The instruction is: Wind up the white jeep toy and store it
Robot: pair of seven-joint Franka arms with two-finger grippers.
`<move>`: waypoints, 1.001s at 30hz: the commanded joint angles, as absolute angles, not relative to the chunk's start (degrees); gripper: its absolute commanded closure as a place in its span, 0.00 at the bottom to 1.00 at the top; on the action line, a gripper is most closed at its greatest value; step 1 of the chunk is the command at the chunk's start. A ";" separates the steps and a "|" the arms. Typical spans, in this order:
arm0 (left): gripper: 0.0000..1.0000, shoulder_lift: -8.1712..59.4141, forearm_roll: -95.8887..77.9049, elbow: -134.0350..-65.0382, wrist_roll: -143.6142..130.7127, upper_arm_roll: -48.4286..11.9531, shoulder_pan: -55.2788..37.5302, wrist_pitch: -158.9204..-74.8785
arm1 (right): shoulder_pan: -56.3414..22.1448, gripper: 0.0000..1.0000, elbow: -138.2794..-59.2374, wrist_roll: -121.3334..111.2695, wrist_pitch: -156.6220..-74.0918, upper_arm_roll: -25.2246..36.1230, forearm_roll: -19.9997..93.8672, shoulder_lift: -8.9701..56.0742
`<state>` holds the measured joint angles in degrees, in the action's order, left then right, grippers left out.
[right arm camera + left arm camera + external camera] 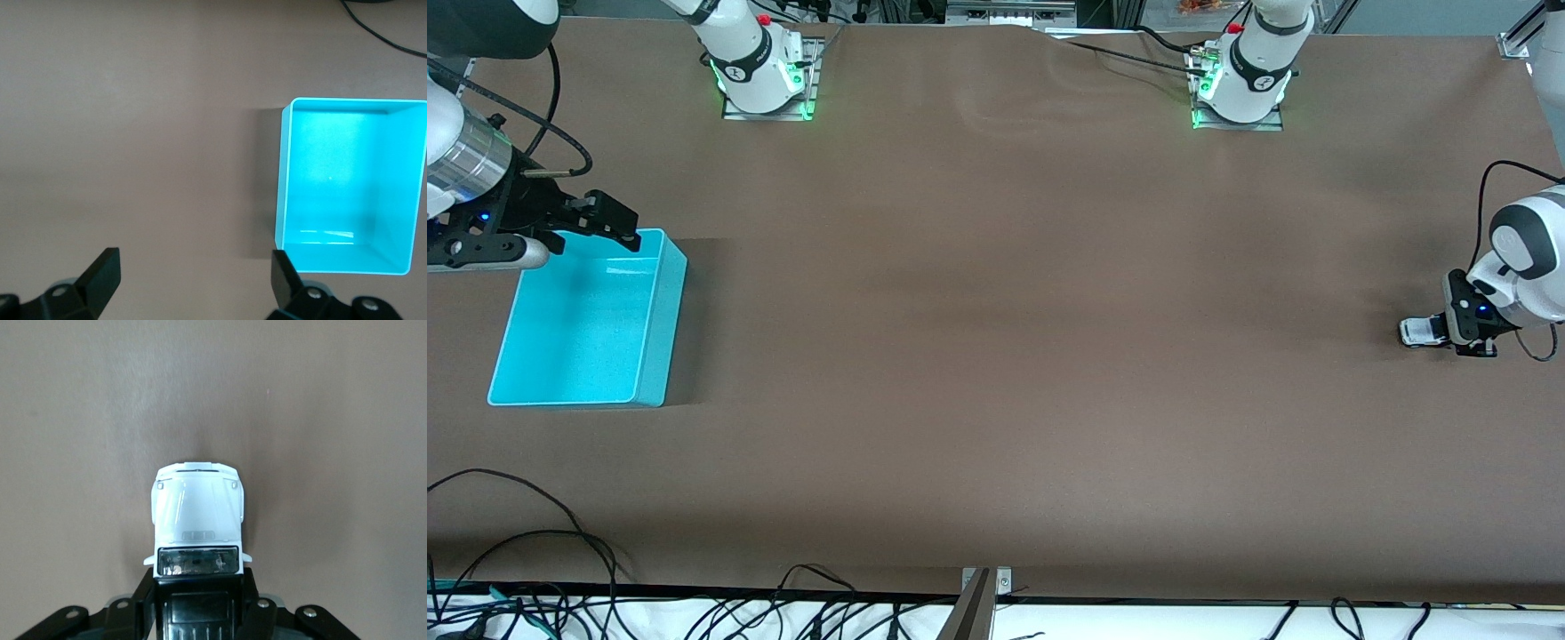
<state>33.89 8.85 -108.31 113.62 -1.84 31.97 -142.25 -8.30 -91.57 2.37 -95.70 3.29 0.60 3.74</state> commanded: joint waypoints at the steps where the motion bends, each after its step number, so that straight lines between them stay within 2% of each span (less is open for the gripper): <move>1: 0.93 38.58 10.20 -108.28 115.75 -1.84 33.66 -142.12 | -8.35 0.00 -90.44 1.93 -94.75 3.34 0.97 4.04; 2: 0.75 38.50 10.20 -108.11 115.75 -1.85 33.66 -142.12 | -8.35 0.00 -90.44 1.93 -94.75 3.34 0.97 4.04; 3: 0.43 38.50 10.20 -107.76 115.75 -1.93 33.66 -142.03 | -8.35 0.00 -90.35 1.93 -94.75 3.34 0.97 4.04; 4: 0.03 38.41 10.11 -107.49 115.75 -2.11 33.58 -141.68 | -8.35 0.00 -90.44 1.93 -94.75 3.34 0.97 4.04; 5: 0.00 38.23 10.02 -107.40 115.84 -2.20 33.57 -141.07 | -8.35 0.00 -90.44 1.93 -94.75 3.34 0.97 4.04; 16: 0.00 36.39 9.49 -100.82 115.23 -3.16 32.96 -129.82 | -8.35 0.00 -90.44 1.93 -94.75 3.34 0.97 4.04; 27: 0.00 32.26 9.32 -99.58 108.38 -3.87 32.96 -118.58 | -8.35 0.00 -90.44 1.93 -94.75 3.34 0.97 4.04; 30: 0.00 31.12 9.32 -99.49 104.60 -5.80 32.96 -115.93 | -8.35 0.00 -90.35 1.93 -94.75 3.34 0.97 4.04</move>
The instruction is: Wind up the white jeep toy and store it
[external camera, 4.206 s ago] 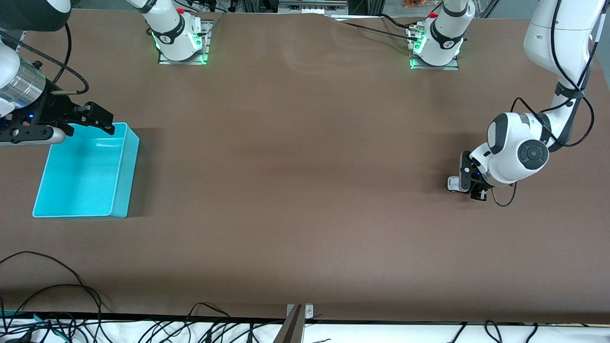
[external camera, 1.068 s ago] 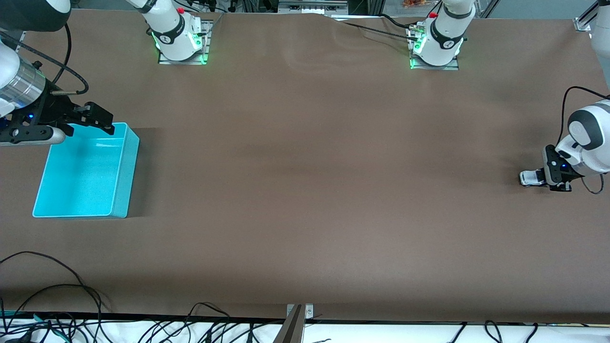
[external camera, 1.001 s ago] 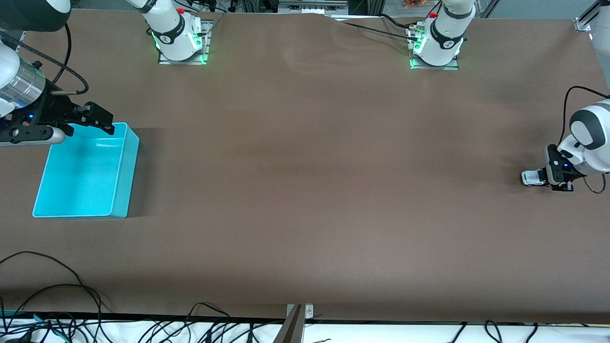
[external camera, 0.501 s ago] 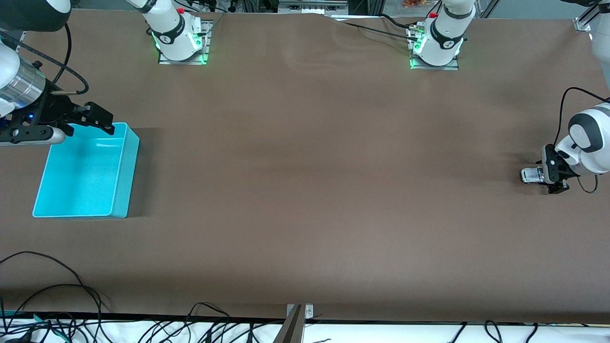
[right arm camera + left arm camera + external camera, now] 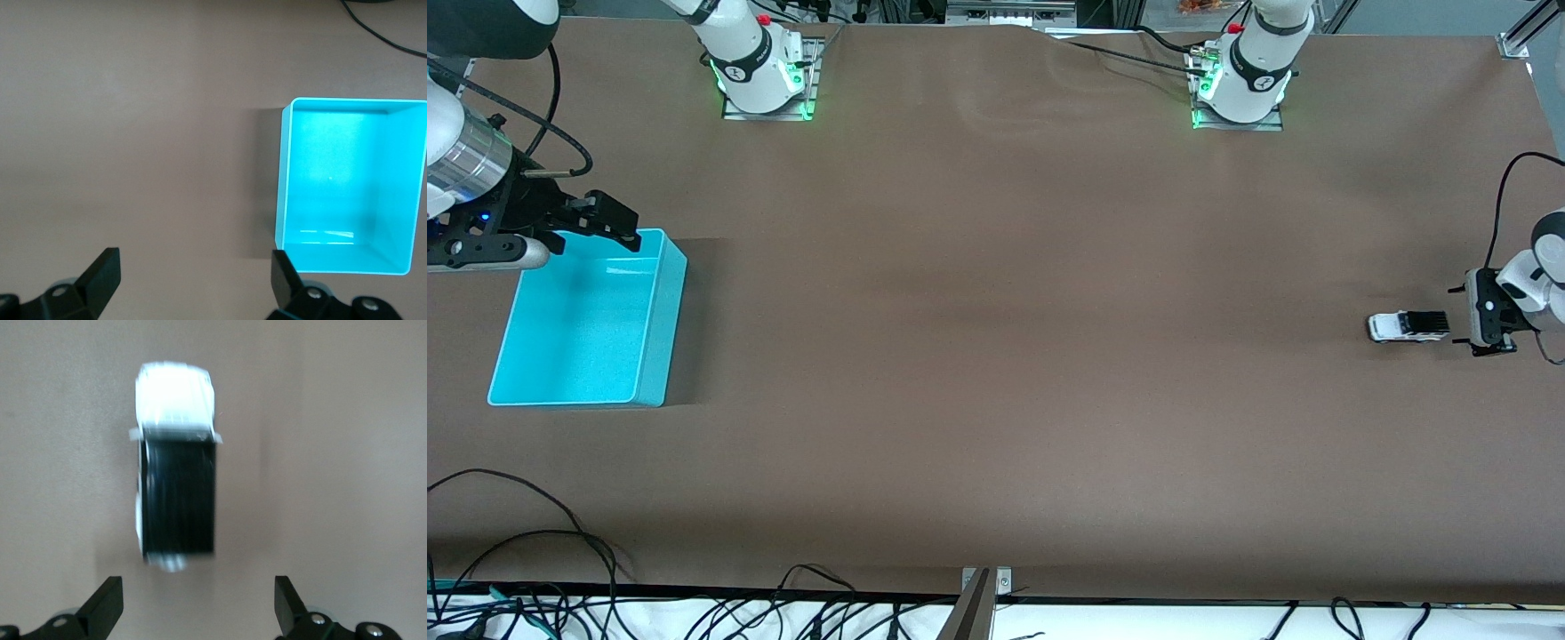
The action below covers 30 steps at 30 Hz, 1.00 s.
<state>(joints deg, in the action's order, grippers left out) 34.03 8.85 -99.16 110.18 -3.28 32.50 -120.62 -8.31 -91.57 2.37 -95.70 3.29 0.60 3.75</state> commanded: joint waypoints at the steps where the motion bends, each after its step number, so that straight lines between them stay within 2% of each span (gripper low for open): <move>1: 0.00 30.85 9.32 -98.97 102.50 -6.41 33.05 -114.97 | -8.35 0.00 -90.35 1.93 -94.75 3.34 0.97 4.04; 15: 0.00 30.67 4.22 -90.71 79.73 -13.97 32.87 -100.38 | -8.35 0.00 -90.35 1.93 -94.75 3.34 0.88 4.04; 25: 0.00 29.71 4.13 -88.07 61.19 -21.44 32.96 -92.38 | -8.26 0.00 -90.35 1.93 -94.75 3.34 0.88 4.04; 30: 0.00 27.95 4.22 -86.49 50.03 -27.32 32.96 -86.58 | -8.26 0.00 -90.35 1.76 -94.75 3.34 0.88 4.04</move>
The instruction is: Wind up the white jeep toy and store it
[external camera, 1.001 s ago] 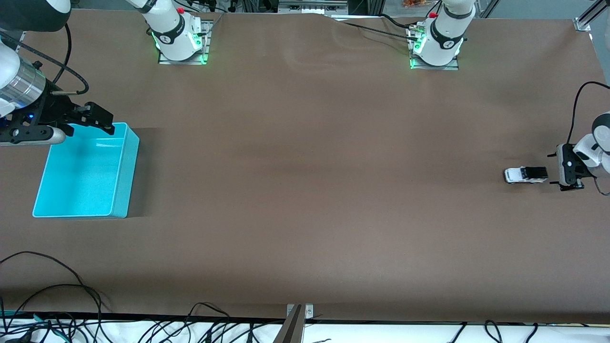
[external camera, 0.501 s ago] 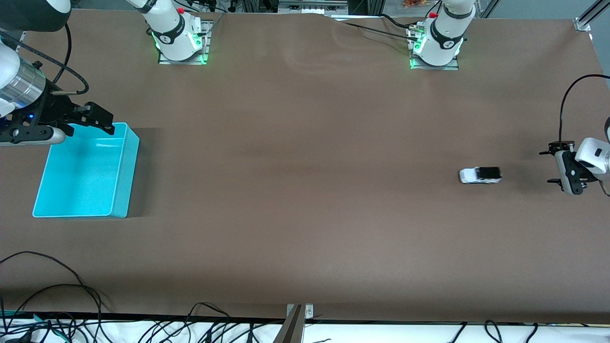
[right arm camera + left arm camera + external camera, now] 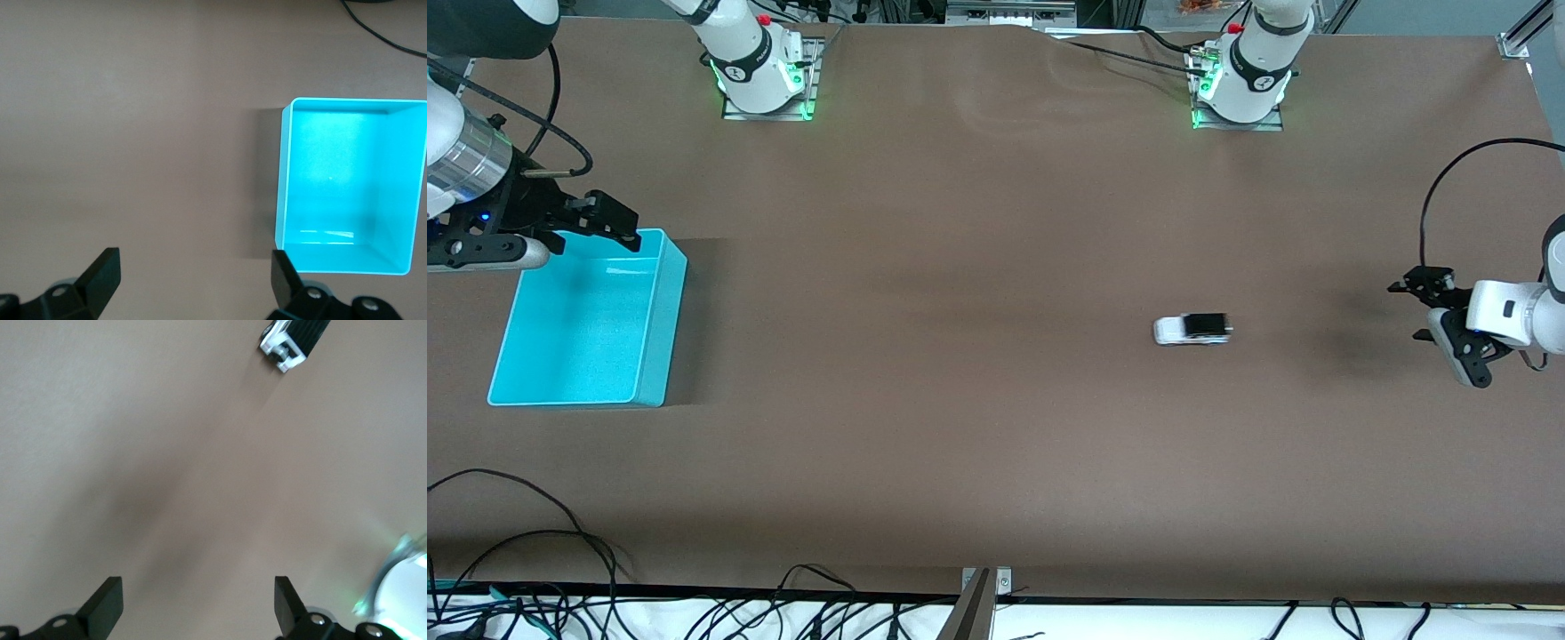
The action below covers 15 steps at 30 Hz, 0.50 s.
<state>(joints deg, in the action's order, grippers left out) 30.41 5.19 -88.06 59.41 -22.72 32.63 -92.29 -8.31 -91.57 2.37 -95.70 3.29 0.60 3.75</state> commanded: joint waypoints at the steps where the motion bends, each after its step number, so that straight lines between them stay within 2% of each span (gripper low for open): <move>1: 0.00 27.51 4.22 -86.14 48.10 -28.47 32.96 -85.35 | -8.35 0.00 -90.35 1.76 -94.75 3.34 0.88 4.04; 11: 0.00 25.31 4.92 -81.92 30.34 -38.05 32.96 -75.07 | -8.09 0.00 -90.26 1.76 -94.83 3.43 0.88 4.04; 15: 0.00 24.61 5.01 -81.30 25.06 -40.60 32.87 -73.74 | -8.35 0.00 -90.18 1.67 -94.83 3.34 0.70 4.04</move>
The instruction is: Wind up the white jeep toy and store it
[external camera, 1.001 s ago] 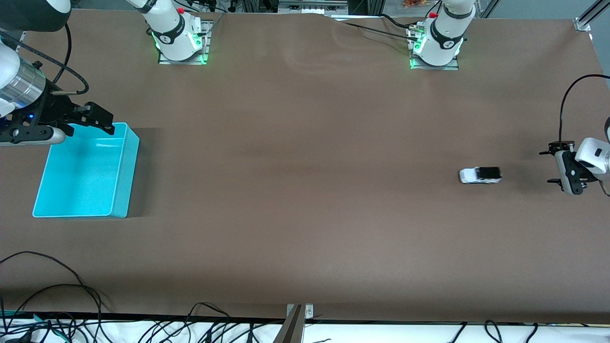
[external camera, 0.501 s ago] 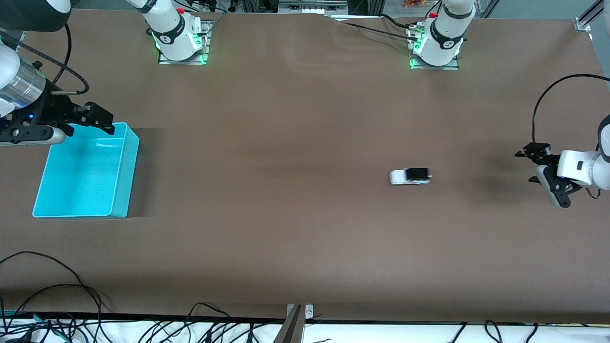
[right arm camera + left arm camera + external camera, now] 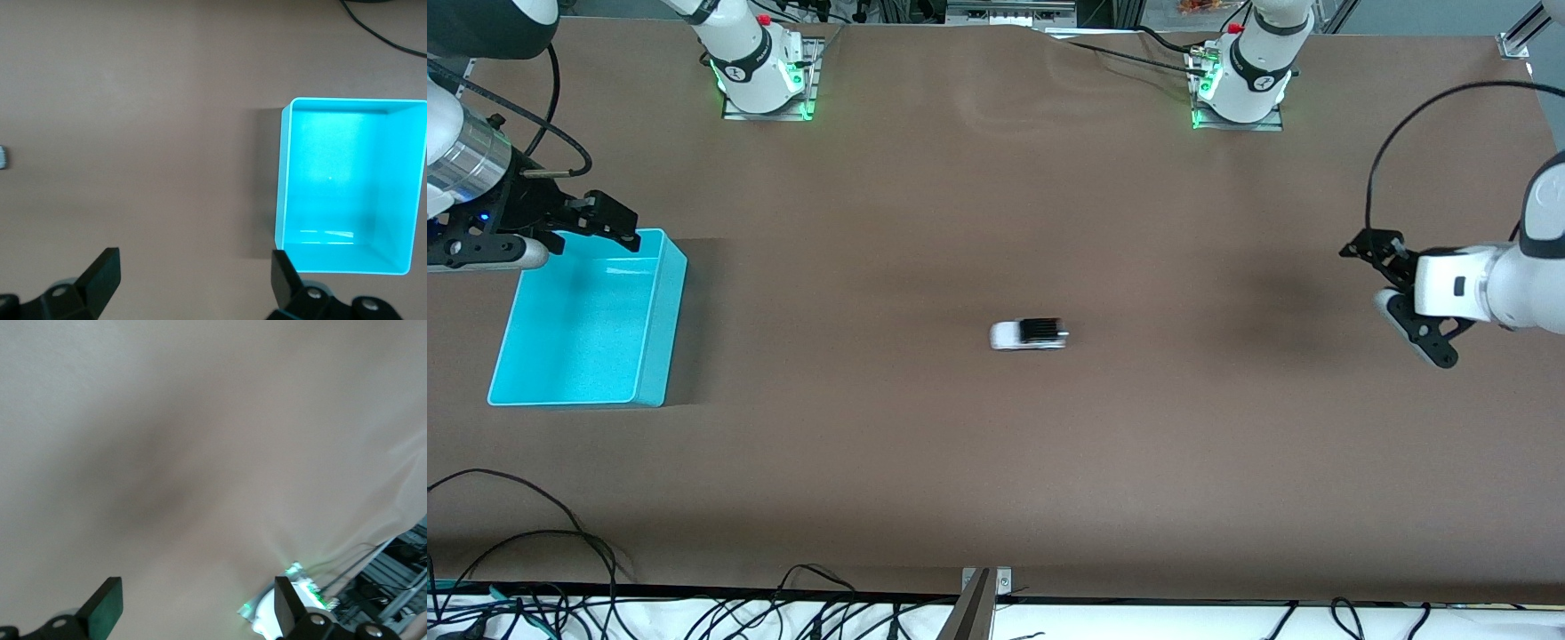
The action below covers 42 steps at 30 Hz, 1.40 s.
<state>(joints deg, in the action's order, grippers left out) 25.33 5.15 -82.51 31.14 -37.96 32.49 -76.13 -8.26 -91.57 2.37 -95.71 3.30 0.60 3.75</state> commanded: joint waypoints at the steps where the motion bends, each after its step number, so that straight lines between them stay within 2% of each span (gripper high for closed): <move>1: 0.00 24.00 5.01 -81.39 23.92 -40.95 32.87 -73.74 | -8.35 0.00 -90.18 1.67 -94.75 3.34 0.62 4.04; 6: 0.00 20.74 5.01 -82.44 20.92 -40.17 28.75 -73.48 | -8.88 0.00 -90.26 2.20 -94.75 2.99 -0.35 3.78; 9: 0.00 19.08 4.92 -82.53 20.83 -36.58 25.24 -73.56 | -9.40 0.00 -90.44 1.93 -94.75 2.81 -2.02 4.04; 12: 0.00 17.41 4.40 -82.97 20.74 -29.21 18.57 -74.00 | -9.41 0.00 -90.70 1.93 -94.66 2.72 -2.11 3.96; 17: 0.00 15.30 1.68 -83.06 20.83 -12.60 5.56 -76.98 | -9.40 0.00 -90.70 2.19 -92.30 2.81 -1.76 3.96; 20: 0.00 12.67 -1.48 -86.38 20.83 -7.83 3.08 -81.54 | -9.40 0.00 -90.70 2.02 -90.53 2.81 -1.76 3.95; 25: 0.00 4.50 -1.85 -98.85 20.74 -5.46 2.55 -95.51 | -9.40 0.00 -90.70 2.02 -90.00 2.72 -2.20 3.96; 26: 0.00 2.31 -1.85 -102.97 20.74 -3.97 2.03 -100.93 | -9.49 0.00 -90.70 1.41 -90.09 2.72 -2.20 4.13; 32: 0.00 1.58 -1.76 -103.01 20.65 -1.33 0.53 -101.34 | -10.19 0.00 -90.62 -2.28 -90.26 2.64 -2.20 4.39; 36: 0.00 0.18 -1.85 -102.92 20.57 3.24 -2.11 -101.16 | -10.28 0.00 -90.53 -8.51 -90.44 2.64 -2.11 5.18; 42: 0.00 -0.26 -1.76 -100.73 17.50 3.52 -1.41 -99.06 | -9.93 0.00 -90.53 -18.79 -90.61 2.81 -1.85 6.68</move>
